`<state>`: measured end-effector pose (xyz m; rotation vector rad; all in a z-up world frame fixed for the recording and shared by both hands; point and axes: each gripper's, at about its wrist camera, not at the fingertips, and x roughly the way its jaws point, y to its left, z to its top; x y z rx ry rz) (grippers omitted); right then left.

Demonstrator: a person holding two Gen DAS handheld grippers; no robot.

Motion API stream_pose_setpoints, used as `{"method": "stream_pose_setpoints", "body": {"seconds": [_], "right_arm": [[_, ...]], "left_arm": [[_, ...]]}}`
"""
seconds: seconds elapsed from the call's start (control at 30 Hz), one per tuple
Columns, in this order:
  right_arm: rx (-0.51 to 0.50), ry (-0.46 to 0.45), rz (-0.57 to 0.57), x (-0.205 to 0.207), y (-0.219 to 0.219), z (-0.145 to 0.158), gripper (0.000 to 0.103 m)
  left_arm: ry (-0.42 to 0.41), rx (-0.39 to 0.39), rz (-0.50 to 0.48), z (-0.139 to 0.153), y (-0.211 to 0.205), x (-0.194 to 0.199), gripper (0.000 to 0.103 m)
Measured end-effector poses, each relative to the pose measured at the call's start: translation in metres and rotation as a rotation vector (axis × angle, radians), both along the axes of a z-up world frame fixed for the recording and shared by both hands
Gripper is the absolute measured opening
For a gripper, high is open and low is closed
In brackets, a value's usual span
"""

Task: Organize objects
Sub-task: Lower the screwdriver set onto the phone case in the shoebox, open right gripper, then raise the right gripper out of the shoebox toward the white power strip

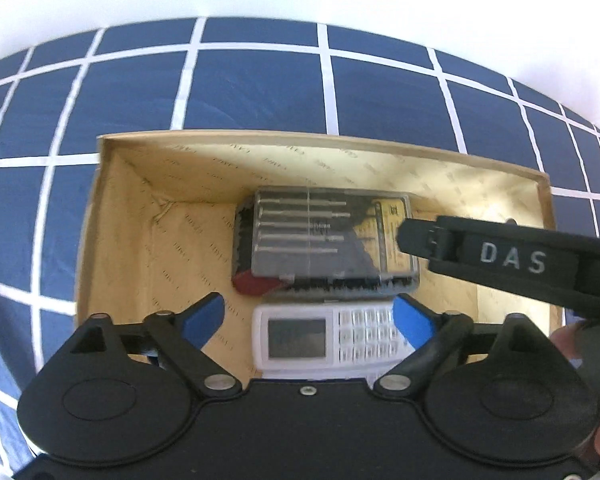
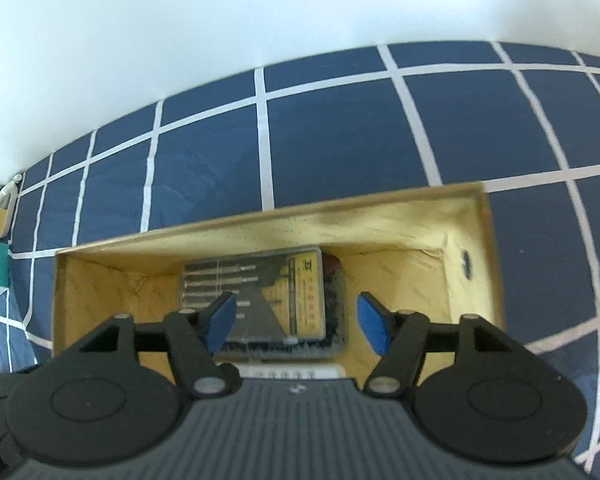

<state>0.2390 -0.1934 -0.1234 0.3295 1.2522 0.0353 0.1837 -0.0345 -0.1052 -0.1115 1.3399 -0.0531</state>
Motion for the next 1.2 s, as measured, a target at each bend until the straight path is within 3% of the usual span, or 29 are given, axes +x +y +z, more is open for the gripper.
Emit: {"method": "stream_pose_setpoints", "body": {"seconds": [0.13,0.5,0.9,1.2], "right_arm": [[-0.007,-0.033,-0.011,-0.024,-0.008,0.019,0.078],[-0.016,-0.088,-0.089,-0.098,-0.056,0.06,0.092],[-0.017,-0.083,-0.209,-0.171,-0.139,0.068,0.103],[-0.048,-0.082,-0.328,-0.213,-0.22,0.077,0.103]], "left_arm": [[-0.018,0.019,0.003,0.016,-0.005,-0.018,0.094],[-0.064,0.024,-0.039,0.054,-0.045,-0.075,0.099],[-0.077,0.05,-0.13,0.065,-0.123,-0.122,0.103],[-0.08,0.029,-0.198,0.065,-0.194,-0.132,0.103]]}}
